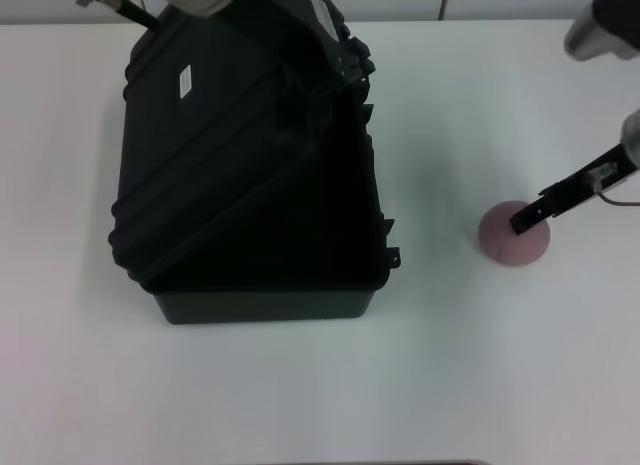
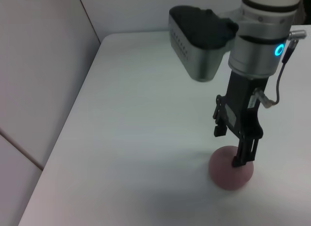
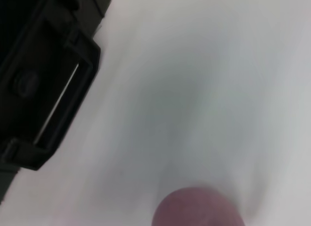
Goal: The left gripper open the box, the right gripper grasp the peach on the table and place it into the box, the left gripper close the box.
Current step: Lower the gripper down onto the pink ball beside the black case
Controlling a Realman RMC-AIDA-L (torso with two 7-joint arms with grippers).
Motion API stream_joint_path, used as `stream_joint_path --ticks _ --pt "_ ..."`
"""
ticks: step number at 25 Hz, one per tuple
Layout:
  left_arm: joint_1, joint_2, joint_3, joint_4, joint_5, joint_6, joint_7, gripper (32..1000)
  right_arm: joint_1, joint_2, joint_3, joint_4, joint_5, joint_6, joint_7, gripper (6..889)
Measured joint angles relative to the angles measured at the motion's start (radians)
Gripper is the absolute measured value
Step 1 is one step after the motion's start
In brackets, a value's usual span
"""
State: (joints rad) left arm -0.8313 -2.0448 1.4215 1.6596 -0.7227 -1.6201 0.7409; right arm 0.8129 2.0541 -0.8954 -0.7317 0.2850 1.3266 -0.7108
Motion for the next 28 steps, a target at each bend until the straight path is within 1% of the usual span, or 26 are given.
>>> stream_joint_path --ticks 3,8,16,22,28 --pt "0.0 0.0 0.0 -0.004 0.0 0.004 0.003 89 0.009 0.001 -0.026 0.036 -0.001 -0.045 0.0 788" --pt "0.0 -0.0012 0.003 -0.007 0.0 0.005 0.009 89 0.025 0.001 -0.04 0.084 -0.001 -0.094 -0.009 781" --pt "-0.002 -0.002 0.006 -0.008 -0.006 0.009 0.011 89 0.044 0.004 -0.039 0.144 0.014 -0.141 -0.084 769" --pt "-0.004 0.0001 0.006 -0.012 -0.02 0.013 0.013 88 0.071 0.005 -0.036 0.206 0.027 -0.193 -0.112 760" --pt "-0.004 0.0001 0.005 -0.019 -0.022 0.022 0.016 88 0.073 0.006 -0.035 0.212 0.027 -0.206 -0.11 635"
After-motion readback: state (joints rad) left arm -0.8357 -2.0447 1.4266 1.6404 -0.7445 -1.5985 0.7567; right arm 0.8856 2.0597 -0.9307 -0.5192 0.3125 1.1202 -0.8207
